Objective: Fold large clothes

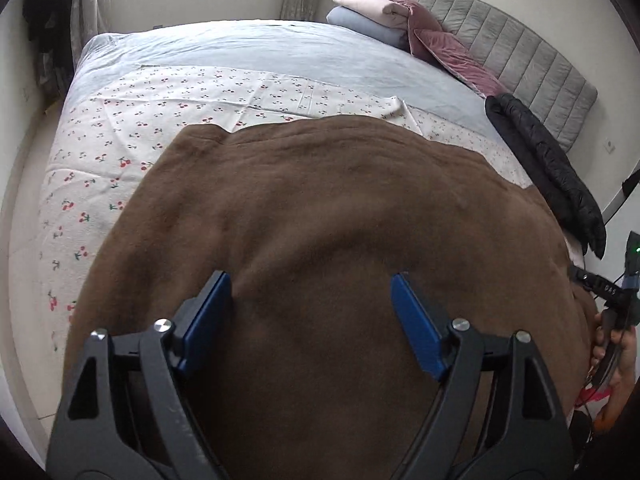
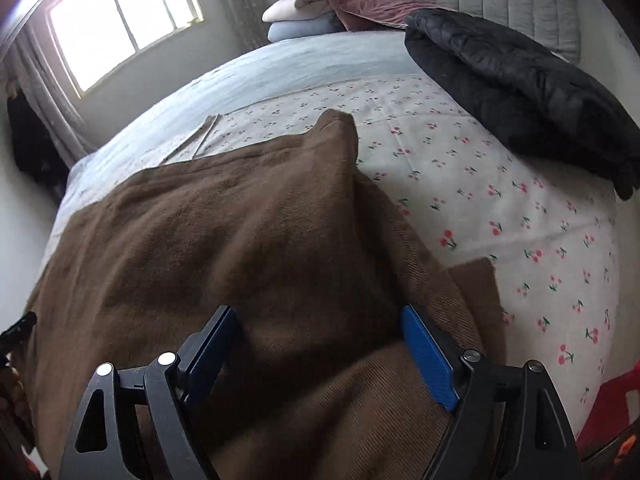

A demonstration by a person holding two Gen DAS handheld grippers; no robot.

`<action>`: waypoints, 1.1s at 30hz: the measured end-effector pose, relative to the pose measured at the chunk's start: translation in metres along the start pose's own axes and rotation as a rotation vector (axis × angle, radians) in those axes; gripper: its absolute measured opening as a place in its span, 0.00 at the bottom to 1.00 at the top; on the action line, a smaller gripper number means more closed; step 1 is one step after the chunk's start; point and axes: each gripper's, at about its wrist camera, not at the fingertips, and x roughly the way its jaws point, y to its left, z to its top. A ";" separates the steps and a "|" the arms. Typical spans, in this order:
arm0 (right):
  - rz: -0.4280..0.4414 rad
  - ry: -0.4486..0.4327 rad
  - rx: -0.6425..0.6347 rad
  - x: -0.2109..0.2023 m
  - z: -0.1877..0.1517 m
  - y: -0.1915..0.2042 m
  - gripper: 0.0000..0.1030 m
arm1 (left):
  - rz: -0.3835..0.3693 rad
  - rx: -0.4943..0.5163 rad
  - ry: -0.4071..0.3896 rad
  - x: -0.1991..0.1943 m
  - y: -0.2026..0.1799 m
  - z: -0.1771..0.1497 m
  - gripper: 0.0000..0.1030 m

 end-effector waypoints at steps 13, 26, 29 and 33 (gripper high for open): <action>0.001 0.068 -0.022 -0.038 -0.041 -0.021 0.83 | 0.149 0.224 -0.003 -0.017 -0.021 -0.047 0.89; -0.208 -0.034 -0.148 -0.082 -0.061 0.038 0.83 | 0.162 0.151 0.037 -0.073 -0.042 -0.060 0.89; -0.248 -0.062 -0.153 -0.092 -0.060 0.049 0.84 | 0.140 0.115 0.008 -0.086 -0.049 -0.063 0.89; -0.282 -0.116 -0.182 -0.102 -0.059 0.062 0.84 | 0.140 0.083 0.000 -0.089 -0.056 -0.067 0.89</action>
